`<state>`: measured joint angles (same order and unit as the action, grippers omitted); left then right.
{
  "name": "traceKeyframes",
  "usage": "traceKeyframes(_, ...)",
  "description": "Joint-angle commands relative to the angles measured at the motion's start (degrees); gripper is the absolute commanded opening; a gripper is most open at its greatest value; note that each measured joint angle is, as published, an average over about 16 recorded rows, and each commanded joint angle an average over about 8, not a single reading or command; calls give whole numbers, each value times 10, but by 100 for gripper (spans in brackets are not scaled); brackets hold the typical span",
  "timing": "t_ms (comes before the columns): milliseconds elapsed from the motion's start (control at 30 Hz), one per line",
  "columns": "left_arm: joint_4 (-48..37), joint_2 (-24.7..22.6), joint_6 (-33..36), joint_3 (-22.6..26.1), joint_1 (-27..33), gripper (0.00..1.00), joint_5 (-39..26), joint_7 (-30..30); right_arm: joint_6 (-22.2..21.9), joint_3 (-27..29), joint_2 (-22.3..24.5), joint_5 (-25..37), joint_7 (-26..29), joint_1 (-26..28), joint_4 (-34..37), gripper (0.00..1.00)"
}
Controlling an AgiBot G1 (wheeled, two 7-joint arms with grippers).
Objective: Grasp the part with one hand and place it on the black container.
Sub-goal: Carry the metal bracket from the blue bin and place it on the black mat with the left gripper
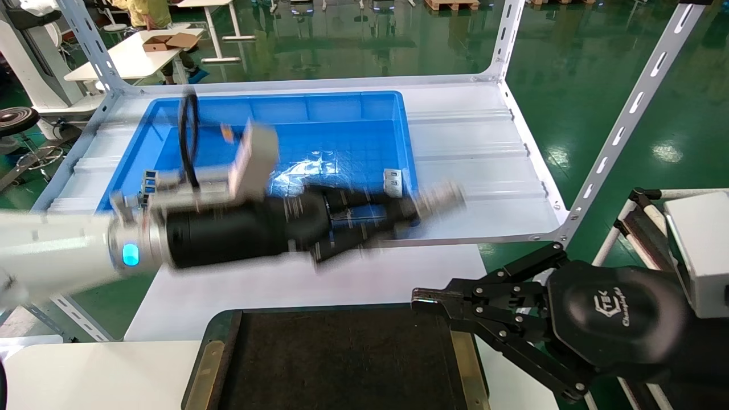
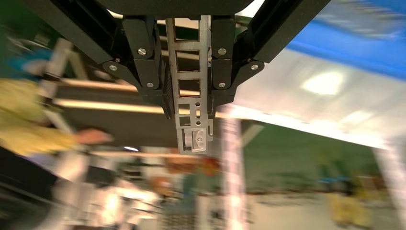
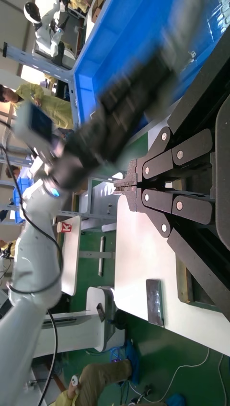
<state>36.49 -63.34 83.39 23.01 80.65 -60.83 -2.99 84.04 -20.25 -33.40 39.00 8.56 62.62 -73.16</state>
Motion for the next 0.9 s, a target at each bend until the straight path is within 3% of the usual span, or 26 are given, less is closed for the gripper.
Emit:
traceKeyframes(33, 43, 8, 20, 1, -29, 0, 9, -20, 0, 0, 0, 0, 0, 0, 0, 0)
traceKeyframes(200, 134, 22, -12, 5, -112, 0, 12, -69, 0, 0, 0, 0, 0, 0, 0, 0)
traceKeyframes(433, 258, 38, -111, 8, -244, 0, -1, -130, 0, 0, 0, 0, 0, 0, 0, 0)
traceKeyframes(700, 361, 29, -290, 15, -384, 0, -64, -176, 0, 0, 0, 0, 0, 0, 0, 0)
traceKeyframes(900, 391, -6, -442, 27, -447, 0, -130, -235, 0, 0, 0, 0, 0, 0, 0, 0)
